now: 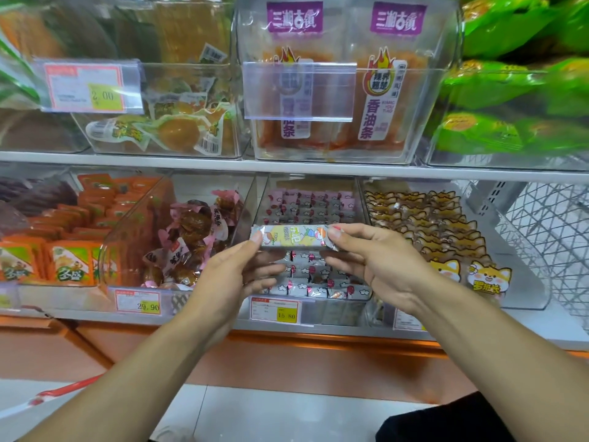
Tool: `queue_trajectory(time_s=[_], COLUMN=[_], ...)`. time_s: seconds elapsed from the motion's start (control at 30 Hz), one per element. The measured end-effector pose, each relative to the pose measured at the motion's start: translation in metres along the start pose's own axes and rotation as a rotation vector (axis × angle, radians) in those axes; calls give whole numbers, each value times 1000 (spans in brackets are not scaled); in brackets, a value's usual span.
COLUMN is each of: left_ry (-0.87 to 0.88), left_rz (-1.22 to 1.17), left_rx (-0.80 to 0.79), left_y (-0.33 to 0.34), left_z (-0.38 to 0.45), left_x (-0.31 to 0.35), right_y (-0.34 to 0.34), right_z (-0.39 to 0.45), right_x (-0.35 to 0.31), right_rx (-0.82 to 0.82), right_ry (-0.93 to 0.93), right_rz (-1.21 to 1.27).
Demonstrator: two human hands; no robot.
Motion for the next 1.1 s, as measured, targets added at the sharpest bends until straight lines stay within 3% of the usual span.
queue_trajectory(time_s=[0.27,0.43,0.77,0.93,1.1], left_ry=[78,126,51,45,54], left_rz=[-7,-35,-356,-340,-308], left_rx=[186,208,-56,-59,-47], left_y=[-16,-16,7,5,2], left_z=[0,-2,1,4,4], left_x=[5,12,15,12,11], right_y=[2,3,15,14,18], right_z=[1,-2,-4,-4,-8], right_x=[9,13,16,15,12], right_rx=[44,65,17,9,-105], right_ry=[112,150,270,258,291], right_rz=[59,69,271,325,340])
Point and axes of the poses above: each hand's wrist, its own z-axis towards the middle knuckle, its own y-axis out of the palm, x = y × z, the point moved 7 cm from there along z, towards the middle knuckle, and after that the axes turned 3 degrees about -z, right-handed, at the moved point
